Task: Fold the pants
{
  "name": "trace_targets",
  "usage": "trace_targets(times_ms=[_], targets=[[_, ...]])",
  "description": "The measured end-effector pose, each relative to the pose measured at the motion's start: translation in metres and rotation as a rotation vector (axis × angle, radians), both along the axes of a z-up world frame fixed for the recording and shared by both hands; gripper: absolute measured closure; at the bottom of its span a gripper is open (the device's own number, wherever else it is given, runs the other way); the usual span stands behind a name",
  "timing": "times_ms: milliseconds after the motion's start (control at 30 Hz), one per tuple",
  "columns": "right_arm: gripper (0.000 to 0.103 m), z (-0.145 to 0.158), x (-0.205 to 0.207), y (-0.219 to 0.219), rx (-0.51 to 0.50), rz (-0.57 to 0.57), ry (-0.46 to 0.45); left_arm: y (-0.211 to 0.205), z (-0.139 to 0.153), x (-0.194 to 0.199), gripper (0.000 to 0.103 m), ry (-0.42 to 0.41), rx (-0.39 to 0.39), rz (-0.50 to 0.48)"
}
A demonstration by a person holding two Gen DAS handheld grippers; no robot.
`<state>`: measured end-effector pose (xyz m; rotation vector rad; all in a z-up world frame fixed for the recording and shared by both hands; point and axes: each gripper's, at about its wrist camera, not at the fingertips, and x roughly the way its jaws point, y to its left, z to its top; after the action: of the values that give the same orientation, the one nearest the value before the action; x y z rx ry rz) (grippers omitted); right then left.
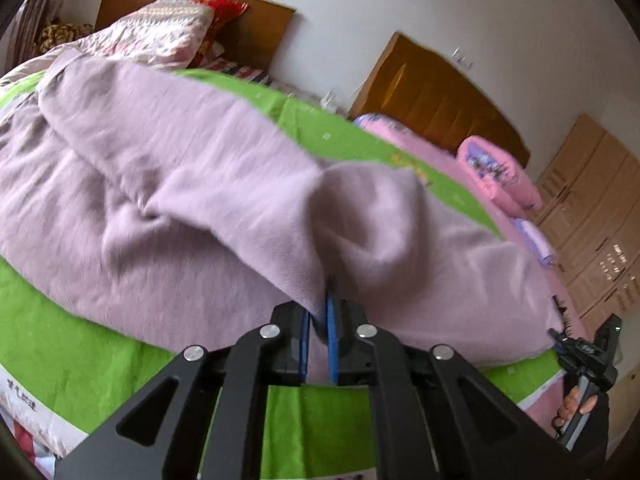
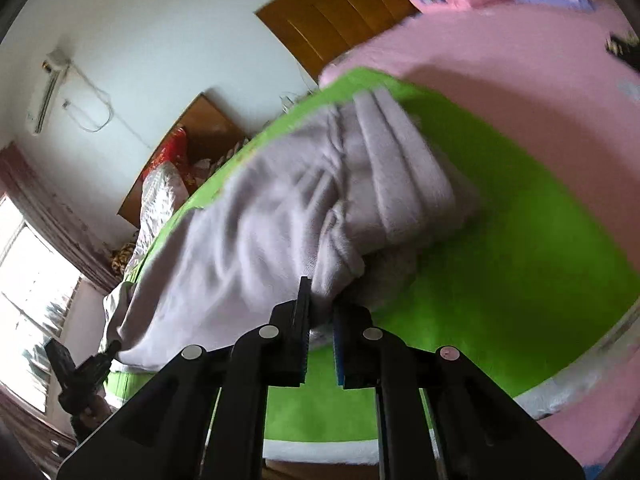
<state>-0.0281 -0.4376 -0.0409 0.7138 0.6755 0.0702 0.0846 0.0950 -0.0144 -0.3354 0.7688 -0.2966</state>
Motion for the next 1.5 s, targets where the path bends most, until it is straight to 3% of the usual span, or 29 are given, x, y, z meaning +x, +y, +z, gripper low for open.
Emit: trace_targets(times_ms=[33,100,133,167,267,400,433,467,533,567,633,900,1033,1167,1200,1233,1267,1333,1367,1433,1500], targets=[[0.096,0.001,0.0,0.0,0.0,-0.003,0.0,0.004,-0.003,-0.001,0.092,0.011,0.004,0.001],[0.09,0.002,0.0,-0.001,0.022,-0.002,0.004,0.002,-0.001,-0.003,0.073,0.009,0.007,-0.002],[0.088,0.003,0.0,-0.002,0.032,0.002,0.004,0.003,0.001,-0.006,0.052,0.0,-0.001,-0.005],[0.086,0.004,-0.001,-0.004,0.041,-0.002,-0.001,0.004,0.003,-0.009,0.041,-0.012,-0.015,-0.008],[0.078,0.003,0.001,-0.006,0.073,-0.004,-0.008,0.001,0.005,-0.013,0.039,-0.025,-0.059,-0.038],[0.076,0.004,-0.002,0.0,0.052,-0.004,-0.014,-0.015,-0.003,-0.012,0.04,0.0,-0.057,-0.064],[0.076,0.004,-0.002,0.001,0.04,-0.005,-0.016,-0.017,-0.005,-0.013,0.047,-0.007,-0.046,-0.059],[0.078,0.004,-0.002,0.002,0.025,-0.007,-0.018,-0.02,-0.005,-0.014,0.062,-0.014,-0.027,-0.051],[0.082,0.005,-0.002,0.005,-0.005,-0.015,-0.02,-0.02,-0.007,-0.013,0.079,-0.006,-0.017,-0.048],[0.084,0.005,-0.001,0.006,-0.015,-0.017,-0.023,-0.018,-0.007,-0.012,0.086,-0.006,-0.024,-0.048],[0.086,0.008,-0.002,0.008,-0.034,-0.019,-0.029,-0.015,-0.003,-0.016,0.091,-0.029,-0.018,-0.055],[0.09,0.035,-0.008,0.008,-0.093,-0.035,-0.115,-0.008,0.005,-0.019,0.092,-0.084,-0.024,-0.029],[0.091,0.012,-0.002,0.001,-0.11,-0.056,-0.044,-0.018,-0.012,-0.021,0.092,-0.026,0.012,-0.051],[0.089,0.004,-0.003,-0.006,-0.044,-0.045,-0.023,-0.018,-0.01,-0.024,0.085,-0.039,0.038,-0.051],[0.084,0.006,-0.003,-0.007,-0.039,-0.04,-0.018,-0.017,-0.008,-0.025,0.082,-0.034,0.049,-0.049],[0.079,0.009,-0.005,-0.008,-0.038,-0.038,-0.011,-0.016,-0.006,-0.026,0.076,-0.034,0.058,-0.045],[0.075,0.014,-0.008,-0.009,-0.05,-0.042,-0.006,-0.015,-0.004,-0.027,0.063,-0.037,0.067,-0.038],[0.054,0.026,-0.02,-0.013,-0.098,-0.078,-0.011,-0.007,0.007,-0.035,0.04,-0.066,0.094,-0.002],[0.042,0.037,-0.029,-0.016,-0.135,-0.11,-0.035,-0.002,0.013,-0.04,0.035,-0.087,0.114,0.026],[0.041,0.054,-0.036,-0.016,-0.204,-0.138,-0.063,0.007,0.031,-0.049,0.032,-0.129,0.175,0.102],[0.041,0.076,-0.03,-0.009,-0.297,-0.125,-0.091,0.01,0.053,-0.05,0.031,-0.172,0.169,0.111]])
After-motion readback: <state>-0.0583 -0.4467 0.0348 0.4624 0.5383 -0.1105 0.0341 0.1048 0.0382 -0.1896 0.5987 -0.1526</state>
